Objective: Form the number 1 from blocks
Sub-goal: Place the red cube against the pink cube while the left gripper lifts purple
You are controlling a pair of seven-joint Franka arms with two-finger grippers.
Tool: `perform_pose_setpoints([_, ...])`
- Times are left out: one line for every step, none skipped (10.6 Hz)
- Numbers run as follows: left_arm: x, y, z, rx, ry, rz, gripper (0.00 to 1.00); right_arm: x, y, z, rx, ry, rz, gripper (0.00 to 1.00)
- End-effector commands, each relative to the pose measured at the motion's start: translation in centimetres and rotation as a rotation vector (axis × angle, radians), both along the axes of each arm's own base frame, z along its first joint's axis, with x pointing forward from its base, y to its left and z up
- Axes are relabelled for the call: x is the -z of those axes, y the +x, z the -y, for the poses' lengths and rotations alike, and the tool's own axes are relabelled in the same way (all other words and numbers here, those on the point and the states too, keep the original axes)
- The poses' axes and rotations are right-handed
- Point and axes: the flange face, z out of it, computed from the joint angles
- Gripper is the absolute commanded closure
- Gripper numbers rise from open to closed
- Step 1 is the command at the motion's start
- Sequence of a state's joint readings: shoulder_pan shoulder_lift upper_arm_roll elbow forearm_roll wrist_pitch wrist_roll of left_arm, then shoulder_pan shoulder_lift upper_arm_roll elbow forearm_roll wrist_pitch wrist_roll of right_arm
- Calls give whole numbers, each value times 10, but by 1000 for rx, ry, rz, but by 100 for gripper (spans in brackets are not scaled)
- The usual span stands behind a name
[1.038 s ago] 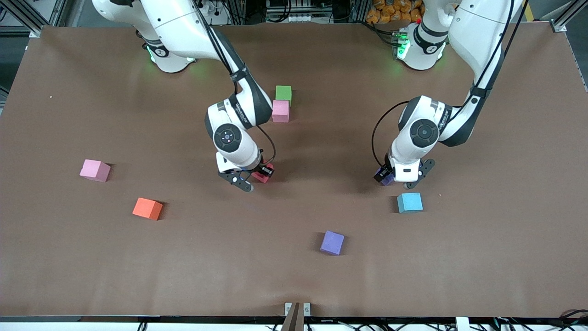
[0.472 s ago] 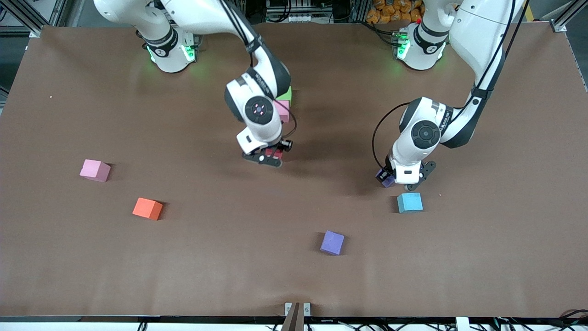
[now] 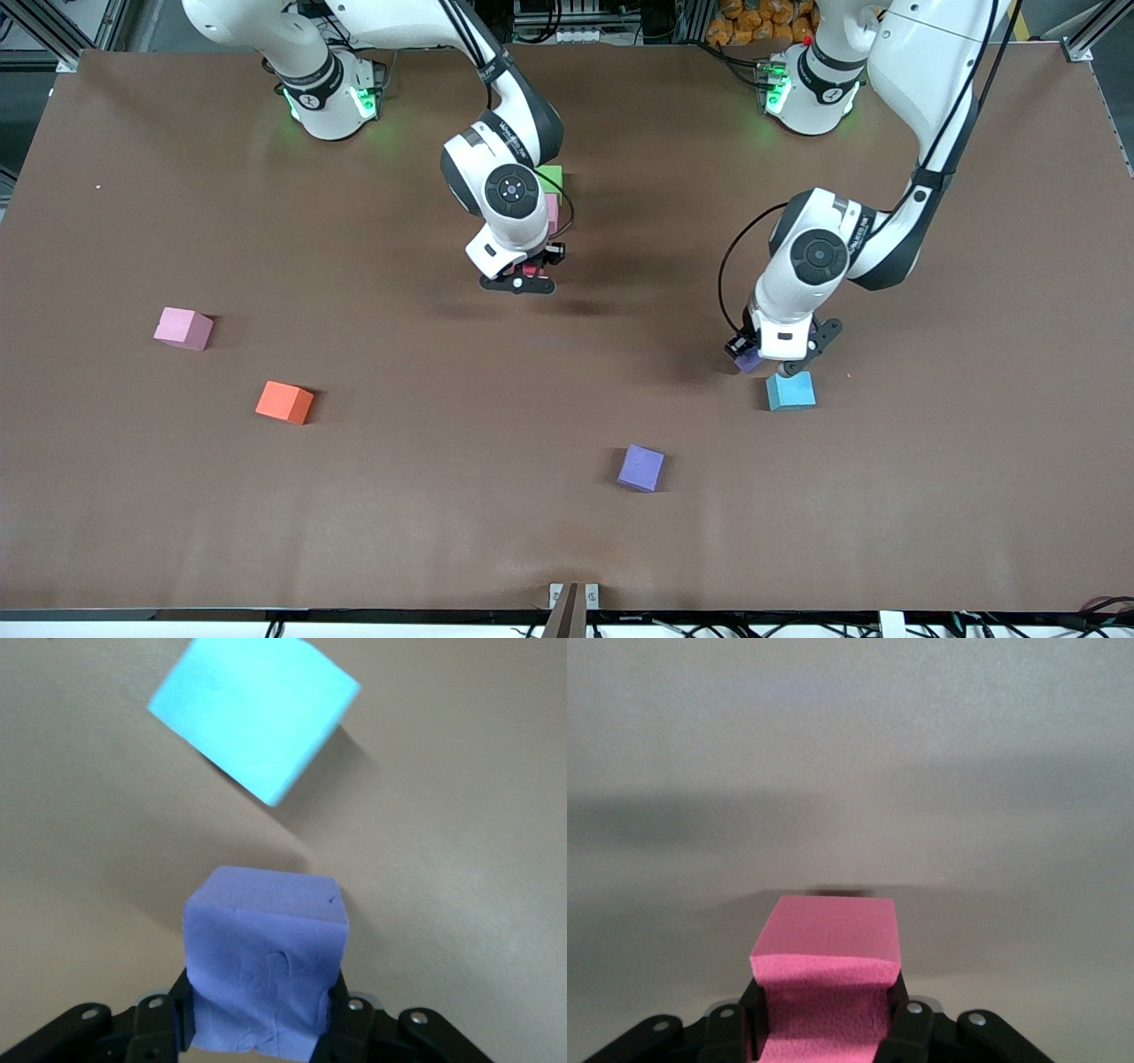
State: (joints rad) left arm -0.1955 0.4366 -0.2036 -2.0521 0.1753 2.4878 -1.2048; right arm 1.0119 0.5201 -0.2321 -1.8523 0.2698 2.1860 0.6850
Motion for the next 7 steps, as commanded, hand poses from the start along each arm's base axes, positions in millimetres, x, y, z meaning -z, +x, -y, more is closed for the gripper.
perform_pose_setpoints([-10,-13,30,80,22,13,100,-3,-18,0,-43,0,8,100])
perform_pose_setpoints([-12,-20,43,101,21,16,100,0,-23,-4,-50,3,15,100])
perform_pose_setpoints([-14,-26,52,118,18,17,100,5,-27,-4,-45,15,32,100])
perform_pose_setpoints([-15,-31,62,132,13,16,100,7,-29,-6,-42,23,43,100])
perform_pose_setpoints([-15,-31,63,134,13,16,100,8,-32,-7,-42,23,40,100])
perform_pose_setpoints([-14,-31,63,134,14,15,100,9,-33,-7,-42,22,39,100])
perform_pose_setpoints([-13,-32,63,139,14,13,100,8,-36,-9,-48,23,38,100])
